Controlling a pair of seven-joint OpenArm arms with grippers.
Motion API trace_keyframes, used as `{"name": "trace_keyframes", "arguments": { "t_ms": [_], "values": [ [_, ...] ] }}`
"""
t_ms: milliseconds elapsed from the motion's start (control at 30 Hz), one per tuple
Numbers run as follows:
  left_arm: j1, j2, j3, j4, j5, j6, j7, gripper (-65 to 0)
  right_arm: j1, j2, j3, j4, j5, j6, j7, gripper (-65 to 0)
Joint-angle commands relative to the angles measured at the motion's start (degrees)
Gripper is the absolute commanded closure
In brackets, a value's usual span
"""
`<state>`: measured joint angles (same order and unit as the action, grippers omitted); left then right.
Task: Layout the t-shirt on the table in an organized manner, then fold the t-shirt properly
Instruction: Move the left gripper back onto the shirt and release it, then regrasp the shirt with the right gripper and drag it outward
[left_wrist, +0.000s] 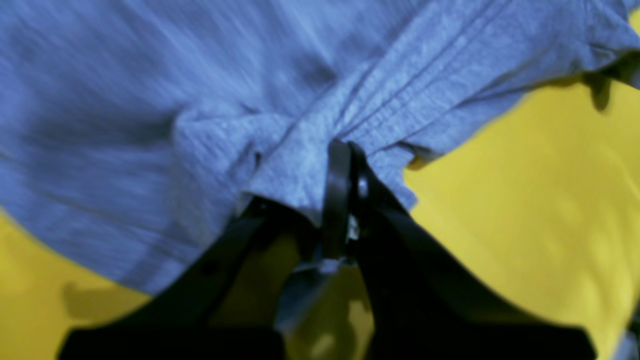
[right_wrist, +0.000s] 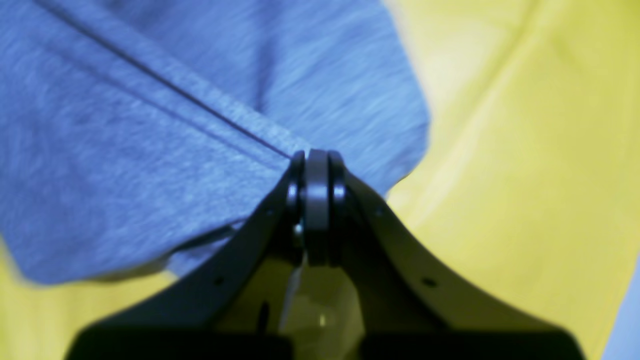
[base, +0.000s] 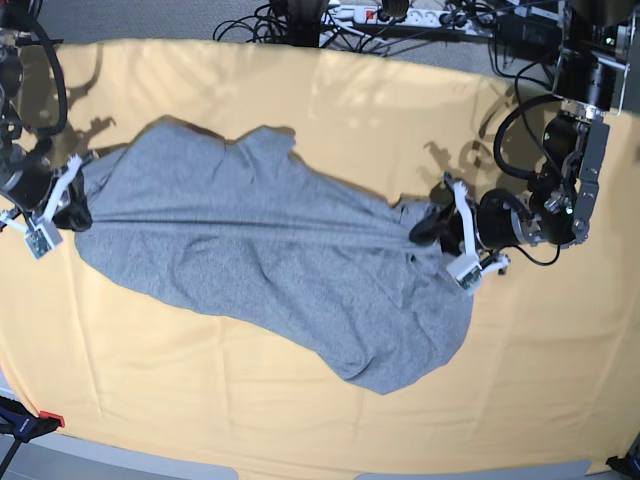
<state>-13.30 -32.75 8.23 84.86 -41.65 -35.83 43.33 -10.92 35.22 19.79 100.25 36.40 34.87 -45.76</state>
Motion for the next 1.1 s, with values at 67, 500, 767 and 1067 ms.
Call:
{"name": "trace_keyframes", "arguments": {
  "t_ms": [67, 500, 767, 1067],
  "values": [
    [-4.42, 0.59, -0.74, 0.52, 4.44, 4.90, -3.06, 0.0, 5.66, 0.15, 0.72, -3.48, -0.85, -2.54, 0.81, 0.0],
    [-14.03, -0.04, -0.74, 0.52, -3.21, 8.02, 14.62, -44.1, 15.34, 0.15, 3.80, -7.69, 27.67, 3.76, -22.97, -42.2],
    [-14.05, -3.10, -0.85, 0.57, -14.47, 1.86, 18.71, -44.1, 15.06, -1.90, 9.11, -6.99, 48.60, 5.13, -34.24, -41.9],
    [-14.03, -3.43, -0.85, 0.57, -16.57, 1.90, 18.67, -44.1, 5.31, -6.84, 9.09, -1.01, 48.60, 5.13, -34.24, -41.7]
  ]
}}
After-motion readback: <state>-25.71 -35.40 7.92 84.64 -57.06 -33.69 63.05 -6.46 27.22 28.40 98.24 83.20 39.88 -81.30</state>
